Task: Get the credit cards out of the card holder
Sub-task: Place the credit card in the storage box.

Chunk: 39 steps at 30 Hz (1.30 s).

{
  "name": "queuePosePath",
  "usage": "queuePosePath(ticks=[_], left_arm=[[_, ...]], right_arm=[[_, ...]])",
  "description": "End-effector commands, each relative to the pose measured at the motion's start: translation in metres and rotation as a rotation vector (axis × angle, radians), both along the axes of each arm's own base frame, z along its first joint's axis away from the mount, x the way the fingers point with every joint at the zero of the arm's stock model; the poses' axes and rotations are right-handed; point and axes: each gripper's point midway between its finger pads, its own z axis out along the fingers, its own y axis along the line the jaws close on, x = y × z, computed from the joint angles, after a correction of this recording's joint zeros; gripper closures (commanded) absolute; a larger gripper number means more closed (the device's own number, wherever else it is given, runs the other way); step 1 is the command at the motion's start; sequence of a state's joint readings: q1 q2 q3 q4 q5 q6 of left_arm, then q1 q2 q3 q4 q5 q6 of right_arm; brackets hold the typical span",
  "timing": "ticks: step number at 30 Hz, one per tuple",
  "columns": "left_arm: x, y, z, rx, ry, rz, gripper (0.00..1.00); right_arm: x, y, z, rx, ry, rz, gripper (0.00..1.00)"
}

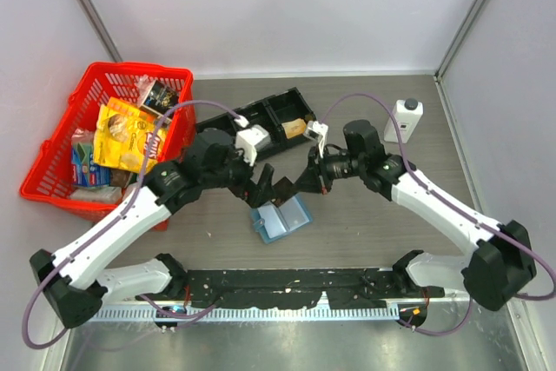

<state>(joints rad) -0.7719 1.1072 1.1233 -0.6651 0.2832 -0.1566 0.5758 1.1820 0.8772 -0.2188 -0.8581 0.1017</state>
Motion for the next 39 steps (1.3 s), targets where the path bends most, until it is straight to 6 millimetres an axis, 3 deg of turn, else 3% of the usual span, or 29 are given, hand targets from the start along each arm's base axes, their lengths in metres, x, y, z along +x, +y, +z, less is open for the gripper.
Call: queuePosePath(ticks=[1, 8, 11, 15, 20, 26, 28, 33, 36, 39], left_arm=[[0.034, 0.044, 0.028, -0.014, -0.161, 0.320, 0.00], [0.031, 0.071, 0.047, -0.093, -0.194, 0.476, 0.00], [0.026, 0.071, 0.043, -0.111, -0.173, 0.478, 0.00], [0.020, 0.073, 0.034, -0.100, -0.140, 0.476, 0.00], [0.016, 0.078, 0.025, -0.091, -0.123, 0.489, 0.00], [0.010, 0.073, 0.019, -0.125, -0.082, 0.479, 0.00], [0.008, 0.070, 0.014, -0.134, -0.062, 0.476, 0.00], [0.007, 0.058, 0.005, -0.168, -0.011, 0.461, 0.00], [0.009, 0.051, -0.001, -0.181, 0.018, 0.458, 0.02], [0.006, 0.038, -0.005, -0.206, 0.062, 0.423, 0.04]], right_arm=[[0.061, 0.009, 0.012, -0.046, -0.067, -0.189, 0.99], [0.165, 0.024, -0.012, -0.157, -0.005, -0.456, 0.99], [0.206, 0.035, -0.025, -0.179, 0.010, -0.524, 0.99], [0.243, 0.055, -0.044, -0.191, 0.034, -0.539, 0.99], [0.267, 0.081, -0.077, -0.181, 0.112, -0.503, 0.99], [0.278, 0.096, -0.086, -0.131, 0.135, -0.492, 0.97], [0.279, 0.098, -0.087, -0.125, 0.143, -0.481, 0.91], [0.287, 0.084, -0.084, -0.166, 0.110, -0.547, 0.59], [0.286, 0.071, -0.068, -0.192, 0.066, -0.581, 0.50], [0.281, 0.059, -0.050, -0.205, 0.021, -0.610, 0.49]])
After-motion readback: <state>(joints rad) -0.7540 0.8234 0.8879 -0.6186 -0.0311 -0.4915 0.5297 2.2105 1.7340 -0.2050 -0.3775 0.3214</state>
